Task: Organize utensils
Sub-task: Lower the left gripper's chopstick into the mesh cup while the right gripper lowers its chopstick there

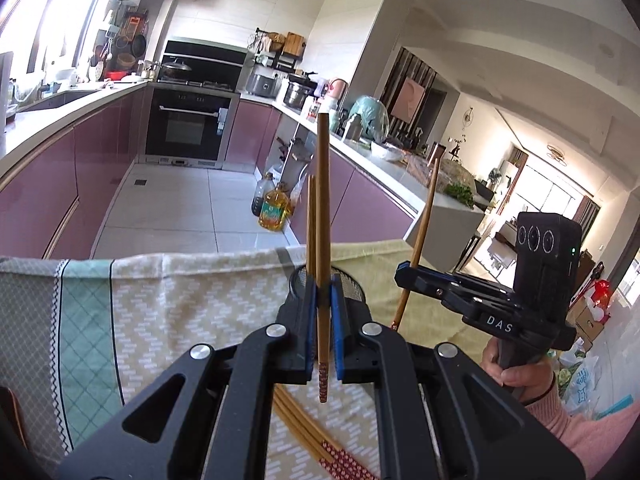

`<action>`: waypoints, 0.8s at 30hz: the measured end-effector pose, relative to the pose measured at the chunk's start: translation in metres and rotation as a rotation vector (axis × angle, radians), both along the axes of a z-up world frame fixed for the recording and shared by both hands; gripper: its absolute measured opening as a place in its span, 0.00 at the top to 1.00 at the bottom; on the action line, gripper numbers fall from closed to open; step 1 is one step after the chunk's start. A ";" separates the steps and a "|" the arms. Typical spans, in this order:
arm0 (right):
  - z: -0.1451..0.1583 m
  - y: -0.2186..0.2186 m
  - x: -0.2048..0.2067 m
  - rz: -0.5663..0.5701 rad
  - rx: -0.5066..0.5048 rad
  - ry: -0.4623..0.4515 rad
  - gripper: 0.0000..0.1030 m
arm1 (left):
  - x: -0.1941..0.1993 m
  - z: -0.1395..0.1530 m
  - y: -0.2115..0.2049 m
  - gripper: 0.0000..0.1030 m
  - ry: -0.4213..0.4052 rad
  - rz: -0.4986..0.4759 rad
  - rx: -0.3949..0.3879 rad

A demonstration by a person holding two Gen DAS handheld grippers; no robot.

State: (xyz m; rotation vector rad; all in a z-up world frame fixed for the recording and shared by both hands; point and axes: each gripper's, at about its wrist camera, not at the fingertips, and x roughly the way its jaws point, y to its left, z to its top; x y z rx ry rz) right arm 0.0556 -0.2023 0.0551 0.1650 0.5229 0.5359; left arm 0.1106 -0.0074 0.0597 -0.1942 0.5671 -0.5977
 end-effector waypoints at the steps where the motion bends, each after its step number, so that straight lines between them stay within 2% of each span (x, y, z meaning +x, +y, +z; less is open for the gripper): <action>1: 0.004 -0.001 0.002 -0.005 0.000 -0.008 0.94 | 0.003 0.003 -0.001 0.93 -0.007 0.002 -0.002; 12: 0.034 -0.007 0.027 -0.060 0.008 -0.093 0.94 | 0.028 0.034 -0.019 0.93 -0.078 0.002 -0.051; 18: 0.033 -0.007 0.044 -0.083 0.007 -0.095 0.94 | 0.040 0.038 -0.036 0.93 -0.096 0.026 -0.001; 24: 0.018 -0.006 0.058 -0.108 -0.003 -0.064 0.94 | 0.052 0.023 -0.050 0.93 -0.066 0.023 0.079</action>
